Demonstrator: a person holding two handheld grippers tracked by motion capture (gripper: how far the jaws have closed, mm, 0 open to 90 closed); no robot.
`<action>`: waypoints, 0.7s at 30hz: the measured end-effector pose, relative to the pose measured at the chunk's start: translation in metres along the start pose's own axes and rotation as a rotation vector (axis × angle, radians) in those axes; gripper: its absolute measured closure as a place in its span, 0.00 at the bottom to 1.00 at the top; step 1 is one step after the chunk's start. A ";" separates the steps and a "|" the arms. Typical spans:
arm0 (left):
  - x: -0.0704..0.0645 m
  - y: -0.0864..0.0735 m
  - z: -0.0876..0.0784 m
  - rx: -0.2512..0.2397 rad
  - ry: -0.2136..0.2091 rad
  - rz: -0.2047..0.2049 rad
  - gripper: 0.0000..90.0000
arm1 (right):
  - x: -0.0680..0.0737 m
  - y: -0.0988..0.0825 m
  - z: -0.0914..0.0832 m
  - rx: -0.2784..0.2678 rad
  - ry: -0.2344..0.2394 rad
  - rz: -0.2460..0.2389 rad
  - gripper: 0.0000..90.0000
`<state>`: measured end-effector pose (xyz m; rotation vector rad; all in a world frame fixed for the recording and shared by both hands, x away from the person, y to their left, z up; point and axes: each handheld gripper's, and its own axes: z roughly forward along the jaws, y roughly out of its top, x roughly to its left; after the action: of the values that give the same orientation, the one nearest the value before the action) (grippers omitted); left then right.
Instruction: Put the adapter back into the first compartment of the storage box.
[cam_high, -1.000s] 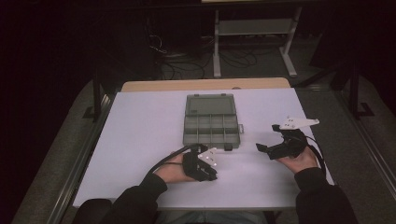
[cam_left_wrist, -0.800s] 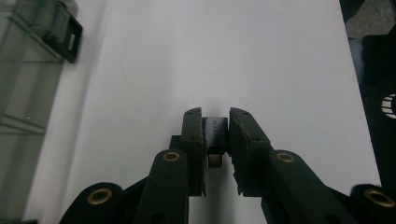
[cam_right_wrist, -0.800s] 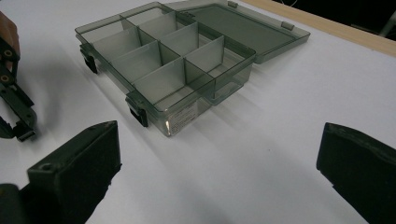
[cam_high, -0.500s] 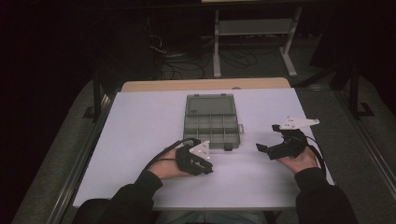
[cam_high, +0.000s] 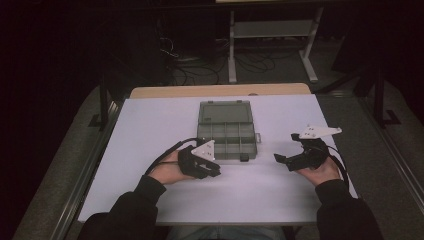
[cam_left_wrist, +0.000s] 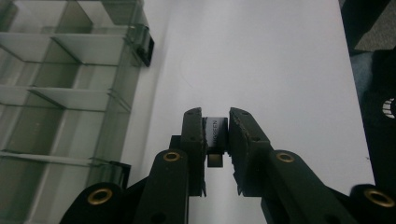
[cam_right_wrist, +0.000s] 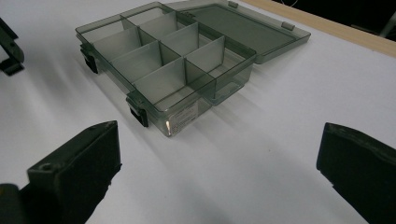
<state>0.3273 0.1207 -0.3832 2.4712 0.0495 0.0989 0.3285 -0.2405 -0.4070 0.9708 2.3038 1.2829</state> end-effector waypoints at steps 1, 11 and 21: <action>0.001 0.000 -0.002 -0.007 0.002 -0.004 0.85 | 0.000 0.000 0.000 0.000 -0.001 0.000 0.00; 0.012 0.002 -0.014 -0.026 0.031 -0.026 0.85 | 0.000 0.000 -0.001 -0.001 0.000 0.002 0.00; 0.025 0.004 -0.030 -0.069 0.045 -0.063 0.85 | 0.002 0.001 0.001 0.003 0.003 -0.004 0.00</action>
<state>0.3503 0.1372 -0.3556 2.3966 0.1408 0.1266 0.3280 -0.2386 -0.4069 0.9655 2.3093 1.2807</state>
